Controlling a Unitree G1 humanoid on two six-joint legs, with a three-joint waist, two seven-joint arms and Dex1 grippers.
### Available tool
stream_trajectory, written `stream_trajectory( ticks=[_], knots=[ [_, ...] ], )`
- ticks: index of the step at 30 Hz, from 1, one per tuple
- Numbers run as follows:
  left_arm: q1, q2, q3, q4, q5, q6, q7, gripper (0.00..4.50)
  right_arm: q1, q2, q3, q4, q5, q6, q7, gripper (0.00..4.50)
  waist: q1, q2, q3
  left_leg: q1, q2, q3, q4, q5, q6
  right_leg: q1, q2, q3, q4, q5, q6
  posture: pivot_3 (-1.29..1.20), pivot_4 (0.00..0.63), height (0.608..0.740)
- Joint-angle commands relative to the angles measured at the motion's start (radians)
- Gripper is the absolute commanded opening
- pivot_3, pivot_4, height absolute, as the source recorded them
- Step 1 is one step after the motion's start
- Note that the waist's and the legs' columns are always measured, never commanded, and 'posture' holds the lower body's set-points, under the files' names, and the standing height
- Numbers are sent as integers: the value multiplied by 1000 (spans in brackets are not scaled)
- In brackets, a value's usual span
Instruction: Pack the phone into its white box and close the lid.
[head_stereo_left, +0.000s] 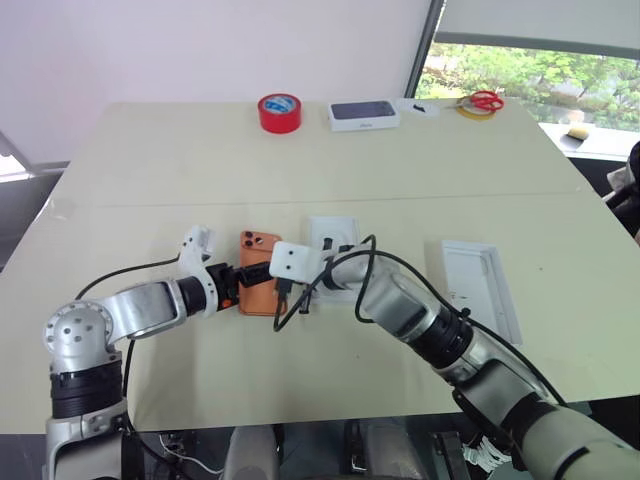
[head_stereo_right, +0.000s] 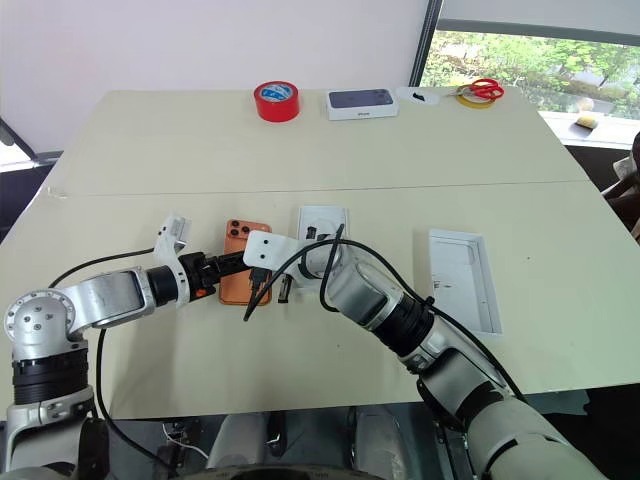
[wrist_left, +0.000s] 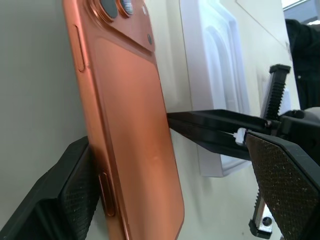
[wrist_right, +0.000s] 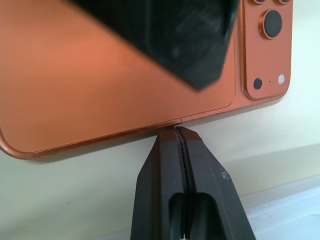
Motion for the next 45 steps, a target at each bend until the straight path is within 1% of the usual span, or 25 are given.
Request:
stream_trajectory(
  ticks=[1,3,4,6,11,13,14,16,17,22,26,27,29,33,36,40,42,45],
  knots=[
    [4,25,-9,4,-71,-59,14,4237,7,10,-1,-14,0,-5,4,0,1,0,0,0,0,0,0,0,0,0,0,0,0,0,0,0,150,730],
    [11,36,-24,1,-91,-79,20,3723,9,9,-1,-16,0,-4,4,0,1,0,0,0,0,0,0,0,0,0,0,0,0,0,0,0,150,730],
    [14,43,-32,0,-104,-87,24,3146,9,9,-2,-17,0,-3,4,0,1,0,0,0,0,0,0,0,0,0,0,0,0,0,0,0,150,730],
    [20,57,-49,-2,-126,-100,28,2204,9,8,-3,-18,0,-2,5,0,1,0,0,0,0,0,0,0,0,0,0,0,0,0,0,0,150,730],
    [40,81,-77,5,-191,-155,50,2204,9,6,-6,-18,0,-1,4,0,1,0,0,0,0,0,0,0,0,0,0,0,-1,0,0,0,150,730],
    [48,92,-87,1,-211,-176,56,1685,9,3,-9,-25,0,2,5,0,1,0,0,0,0,0,0,0,0,0,0,0,-1,0,0,0,150,730],
    [52,98,-92,-3,-219,-184,58,1292,8,0,-12,-32,0,5,5,0,1,0,0,0,0,0,0,0,0,0,0,0,-1,0,0,0,150,730],
    [59,108,-100,-7,-236,-200,62,329,4,-5,-22,-45,2,9,4,0,1,0,0,0,0,0,0,0,0,0,0,0,-1,0,0,0,150,730],
    [63,110,-101,-6,-250,-213,69,43,0,-8,-34,-56,5,12,3,0,1,0,0,0,0,0,0,0,0,0,0,0,-1,0,0,0,150,730],
    [70,122,-119,-12,-304,-265,99,43,2,-35,-101,-140,35,40,10,0,3,0,1,-2,0,0,0,0,0,-2,0,0,-1,0,0,0,150,730],
    [36,67,-93,-19,-318,-318,108,43,40,-73,-224,-283,99,48,16,0,7,0,1,-5,0,-1,0,0,0,-4,0,0,-1,0,0,0,150,730],
    [25,52,-87,-22,-318,-328,108,43,56,-80,-258,-316,118,40,14,0,8,0,1,-5,0,0,0,0,0,-4,0,0,-1,0,0,0,150,730],
    [-10,10,-84,-32,-318,-350,113,43,118,-104,-367,-393,184,-15,19,0,12,-1,1,-6,0,0,1,0,0,-4,0,-1,-2,0,0,0,150,730],
    [-70,-59,-149,-40,-318,-377,133,43,265,-214,-570,-498,332,-29,102,0,30,-1,1,-6,-1,1,1,0,0,-3,0,-1,-3,0,0,0,150,730],
    [-106,-105,-209,-14,-273,-391,125,43,387,-305,-706,-507,413,-46,140,0,31,-1,1,-5,-2,0,1,0,1,0,0,-1,-5,0,0,0,150,730],
    [-167,-194,-281,77,-162,-391,74,43,549,-391,-882,-513,503,-37,160,0,30,-1,2,-5,-2,0,1,0,1,0,0,-1,-5,0,0,0,150,730],
    [-191,-226,-301,120,-106,-383,41,43,606,-411,-932,-533,537,-41,156,0,26,-1,2,-5,-2,0,1,0,1,-1,1,-1,-5,0,0,0,150,730],
    [-217,-254,-311,174,-44,-366,4,43,650,-425,-975,-557,568,-37,125,0,22,0,2,-5,-1,0,1,0,1,-1,2,-1,-5,0,0,0,150,730]
  ],
)
